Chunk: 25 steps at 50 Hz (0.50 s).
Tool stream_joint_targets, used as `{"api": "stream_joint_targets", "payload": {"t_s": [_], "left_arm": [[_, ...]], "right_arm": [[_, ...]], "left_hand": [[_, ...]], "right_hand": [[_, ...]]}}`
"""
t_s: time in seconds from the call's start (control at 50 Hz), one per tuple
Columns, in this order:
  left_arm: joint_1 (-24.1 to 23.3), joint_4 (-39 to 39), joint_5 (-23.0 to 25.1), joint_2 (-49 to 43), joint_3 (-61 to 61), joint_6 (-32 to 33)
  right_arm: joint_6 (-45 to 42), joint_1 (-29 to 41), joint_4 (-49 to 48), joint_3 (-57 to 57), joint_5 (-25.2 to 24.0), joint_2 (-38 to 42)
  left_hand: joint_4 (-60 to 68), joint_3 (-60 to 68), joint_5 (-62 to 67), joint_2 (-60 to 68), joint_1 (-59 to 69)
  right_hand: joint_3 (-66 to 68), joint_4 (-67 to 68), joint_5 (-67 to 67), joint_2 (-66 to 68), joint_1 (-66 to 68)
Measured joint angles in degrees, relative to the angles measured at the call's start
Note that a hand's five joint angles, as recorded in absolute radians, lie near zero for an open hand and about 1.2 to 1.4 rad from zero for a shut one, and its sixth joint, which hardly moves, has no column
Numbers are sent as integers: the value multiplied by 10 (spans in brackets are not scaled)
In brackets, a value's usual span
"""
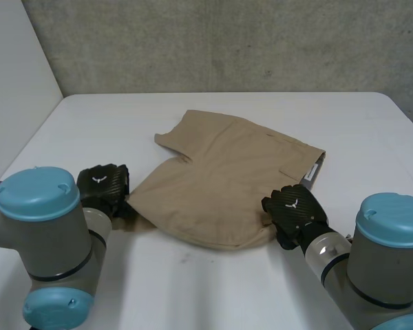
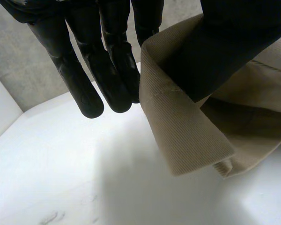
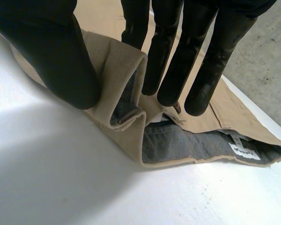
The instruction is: Fold the shorts.
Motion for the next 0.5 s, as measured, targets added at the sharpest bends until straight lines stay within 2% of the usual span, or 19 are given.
{"api": "stream_joint_targets", "payload": {"t_s": [0.04,0.12,0.16,0.22,0.24,0.34,0.38,0.42,0.5], "left_arm": [[-3,-2,3,3,-1,16],[-6,-7,12,19,-1,58],[-6,-13,24,52,-1,111],[-6,-15,29,72,2,136],[-6,-19,43,119,9,190],[-9,-37,81,229,32,294],[-10,-46,97,261,39,319],[-12,-60,117,296,46,343],[-16,-83,144,324,52,362]], "right_arm": [[-3,-1,8,-5,-5,-6],[-9,-2,26,-15,-14,-29],[-19,-7,66,-42,-27,-88],[-24,-10,87,-59,-31,-114],[-31,-18,131,-96,-37,-155],[-42,-34,242,-203,-41,-214],[-43,-35,252,-214,-42,-218],[-46,-43,314,-276,-43,-238],[-49,-49,370,-327,-44,-244]], "left_hand": [[0,0,0,0,0],[0,0,0,0,0],[0,0,0,0,0],[0,0,0,0,0],[0,2,0,2,0],[0,3,0,2,0],[0,3,0,2,0],[0,3,0,2,0],[0,3,0,2,0]], "right_hand": [[50,53,47,49,28],[61,66,67,56,36],[61,66,70,56,36],[61,66,70,56,36],[61,66,70,56,36],[61,66,72,56,36],[61,66,73,56,36],[61,66,75,56,36],[61,66,77,56,36]]}}
